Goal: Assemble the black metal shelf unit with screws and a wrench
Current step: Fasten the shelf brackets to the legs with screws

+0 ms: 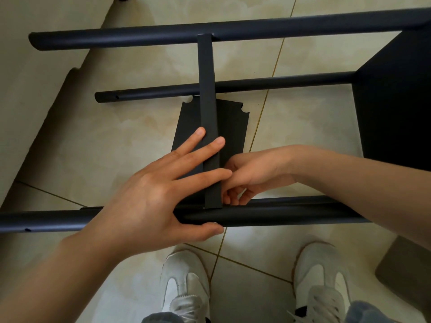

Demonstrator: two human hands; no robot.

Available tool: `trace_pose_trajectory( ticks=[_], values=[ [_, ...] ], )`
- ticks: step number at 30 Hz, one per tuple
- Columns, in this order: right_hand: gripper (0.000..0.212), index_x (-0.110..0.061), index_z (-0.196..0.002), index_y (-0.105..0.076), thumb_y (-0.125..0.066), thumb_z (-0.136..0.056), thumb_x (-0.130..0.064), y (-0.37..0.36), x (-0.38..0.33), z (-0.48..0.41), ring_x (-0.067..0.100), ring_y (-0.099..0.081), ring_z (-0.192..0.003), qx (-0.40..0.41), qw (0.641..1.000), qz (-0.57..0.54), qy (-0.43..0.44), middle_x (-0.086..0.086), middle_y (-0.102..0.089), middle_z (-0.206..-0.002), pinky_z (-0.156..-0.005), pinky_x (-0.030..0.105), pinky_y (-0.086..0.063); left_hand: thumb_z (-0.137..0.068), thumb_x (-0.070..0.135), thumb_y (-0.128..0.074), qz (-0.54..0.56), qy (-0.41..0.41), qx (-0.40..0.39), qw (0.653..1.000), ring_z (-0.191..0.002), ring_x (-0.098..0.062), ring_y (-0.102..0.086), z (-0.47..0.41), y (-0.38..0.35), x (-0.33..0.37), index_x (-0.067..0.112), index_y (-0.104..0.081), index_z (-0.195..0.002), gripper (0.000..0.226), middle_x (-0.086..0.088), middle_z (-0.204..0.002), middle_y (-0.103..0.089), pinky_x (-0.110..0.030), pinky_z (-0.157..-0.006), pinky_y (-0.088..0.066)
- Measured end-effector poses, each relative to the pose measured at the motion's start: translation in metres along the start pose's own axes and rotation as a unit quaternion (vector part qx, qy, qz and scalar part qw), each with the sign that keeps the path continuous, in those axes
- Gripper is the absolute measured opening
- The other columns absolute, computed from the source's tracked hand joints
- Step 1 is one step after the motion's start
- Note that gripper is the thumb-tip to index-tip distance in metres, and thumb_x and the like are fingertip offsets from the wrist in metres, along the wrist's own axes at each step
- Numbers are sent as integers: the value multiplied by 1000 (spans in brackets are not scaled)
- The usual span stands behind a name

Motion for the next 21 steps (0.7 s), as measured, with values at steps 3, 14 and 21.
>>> trace_pose_trajectory(
  ticks=[3, 14, 21],
  values=[
    [10, -9, -93, -67, -57, -95, -9, 1, -3, 3, 18, -59, -81, -16, 998, -58, 19, 6, -65, -87, -80, 30, -49, -80, 63, -62, 0, -2, 0, 1000, -154, -17, -18, -1, 0, 1, 27, -59, -138, 68, 4, -162, -33, -44, -109, -42],
    [10, -8, -97, -66, -58, -95, -14, 0, 1, 2, 24, -57, -89, -9, 1000, -24, -1, 10, -64, -93, -82, 31, -49, -81, 64, -62, -3, -3, 0, 1000, -155, -17, -17, 0, 0, 0, 27, -59, -139, 68, 4, -163, -32, -46, -107, -45],
    [15, -6, -96, -67, -57, -96, -17, 0, 1, 0, 25, -58, -87, 0, 1000, 6, -3, 13, -63, -92, -82, 32, -48, -80, 63, -62, -3, -4, 4, 1000, -154, -17, -18, 0, -1, 0, 27, -58, -139, 69, 4, -162, -32, -44, -109, -41]
  ],
)
Point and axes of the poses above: each hand's wrist, its own z-axis away from the middle knuckle, its own y-axis out of the back of the hand, x = y × z, the point moved 8 cm from there along -z, towards the middle knuckle
